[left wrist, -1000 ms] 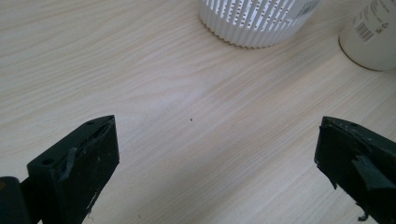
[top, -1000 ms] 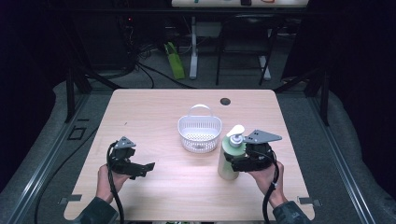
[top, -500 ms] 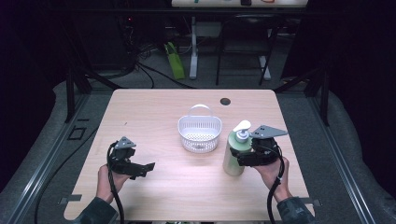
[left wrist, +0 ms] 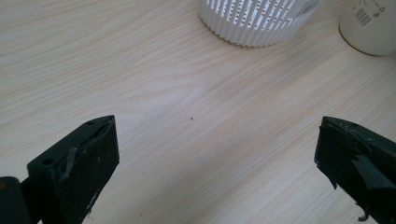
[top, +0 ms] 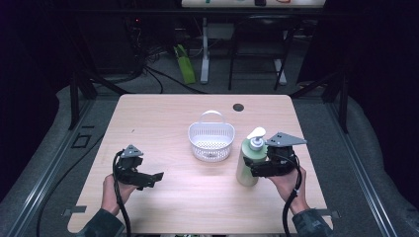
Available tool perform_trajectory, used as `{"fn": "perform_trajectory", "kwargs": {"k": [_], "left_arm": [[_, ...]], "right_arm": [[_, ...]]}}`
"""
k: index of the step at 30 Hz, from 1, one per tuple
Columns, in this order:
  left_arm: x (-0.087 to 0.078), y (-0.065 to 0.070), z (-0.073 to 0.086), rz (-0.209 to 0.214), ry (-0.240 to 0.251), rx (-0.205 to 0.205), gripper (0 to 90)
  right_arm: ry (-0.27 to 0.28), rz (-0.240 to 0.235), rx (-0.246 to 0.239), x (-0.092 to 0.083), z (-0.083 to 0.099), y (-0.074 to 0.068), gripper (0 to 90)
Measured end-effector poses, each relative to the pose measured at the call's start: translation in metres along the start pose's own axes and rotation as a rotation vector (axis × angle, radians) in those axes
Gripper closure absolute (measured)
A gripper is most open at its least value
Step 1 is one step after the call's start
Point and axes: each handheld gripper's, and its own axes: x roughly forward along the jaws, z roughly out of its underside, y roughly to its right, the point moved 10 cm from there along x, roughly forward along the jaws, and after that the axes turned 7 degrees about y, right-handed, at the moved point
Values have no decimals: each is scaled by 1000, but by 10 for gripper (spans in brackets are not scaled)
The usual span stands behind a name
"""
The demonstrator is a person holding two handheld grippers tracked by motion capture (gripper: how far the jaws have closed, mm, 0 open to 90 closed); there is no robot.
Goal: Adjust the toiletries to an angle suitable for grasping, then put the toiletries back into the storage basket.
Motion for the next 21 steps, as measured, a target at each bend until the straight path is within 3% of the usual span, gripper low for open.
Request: {"fn": "perform_trajectory", "kwargs": {"k": [21], "left_arm": [[0, 1, 0, 4, 1, -5, 0]], "right_arm": [[46, 29, 11, -7, -11, 2, 21]]}}
